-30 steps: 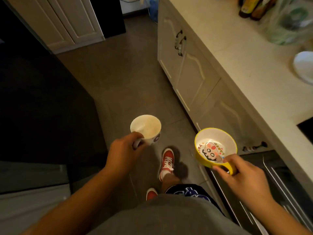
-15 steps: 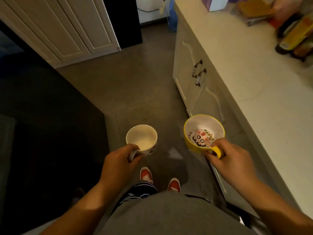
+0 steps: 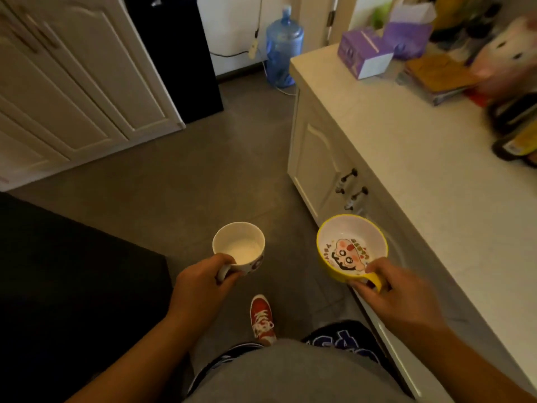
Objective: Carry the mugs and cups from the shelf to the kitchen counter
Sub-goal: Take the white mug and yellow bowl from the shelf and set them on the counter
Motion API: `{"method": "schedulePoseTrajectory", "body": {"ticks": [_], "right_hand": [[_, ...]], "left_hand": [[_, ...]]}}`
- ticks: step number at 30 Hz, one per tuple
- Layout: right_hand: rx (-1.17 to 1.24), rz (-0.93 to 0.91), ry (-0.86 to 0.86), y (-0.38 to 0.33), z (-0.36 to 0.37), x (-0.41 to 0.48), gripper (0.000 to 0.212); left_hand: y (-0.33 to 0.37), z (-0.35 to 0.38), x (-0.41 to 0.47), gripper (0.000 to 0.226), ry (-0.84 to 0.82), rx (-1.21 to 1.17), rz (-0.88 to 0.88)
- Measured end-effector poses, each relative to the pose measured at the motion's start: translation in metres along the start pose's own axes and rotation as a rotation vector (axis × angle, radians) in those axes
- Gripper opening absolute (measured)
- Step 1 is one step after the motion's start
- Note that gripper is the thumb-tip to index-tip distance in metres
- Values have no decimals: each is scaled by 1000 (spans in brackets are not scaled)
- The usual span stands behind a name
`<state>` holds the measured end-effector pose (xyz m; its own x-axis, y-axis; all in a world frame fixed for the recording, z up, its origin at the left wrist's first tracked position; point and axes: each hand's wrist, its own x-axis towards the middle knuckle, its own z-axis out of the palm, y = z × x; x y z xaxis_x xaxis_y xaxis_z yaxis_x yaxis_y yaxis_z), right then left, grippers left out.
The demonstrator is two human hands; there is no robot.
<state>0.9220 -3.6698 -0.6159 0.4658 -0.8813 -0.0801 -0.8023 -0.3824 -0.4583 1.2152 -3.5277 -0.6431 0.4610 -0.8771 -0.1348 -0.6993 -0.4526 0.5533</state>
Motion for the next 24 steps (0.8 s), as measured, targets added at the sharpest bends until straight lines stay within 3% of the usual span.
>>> {"method": "schedulePoseTrajectory", "body": {"ticks": [5,9,14,24], "right_hand": [[3,270,-53,1,-13,16,24],[-78,394,-44,11,-25,39,34],[-118,321,223,35,-35,96,43],[-91,394,245,74,-70,215,32]], "left_hand": [[31,-15,101,29,-96,-29,157],[61,-9,171,28,-141,-34,230],[98,2,241,27,-175,-18,285],[181,20,349,24,-215,-18,447]]}}
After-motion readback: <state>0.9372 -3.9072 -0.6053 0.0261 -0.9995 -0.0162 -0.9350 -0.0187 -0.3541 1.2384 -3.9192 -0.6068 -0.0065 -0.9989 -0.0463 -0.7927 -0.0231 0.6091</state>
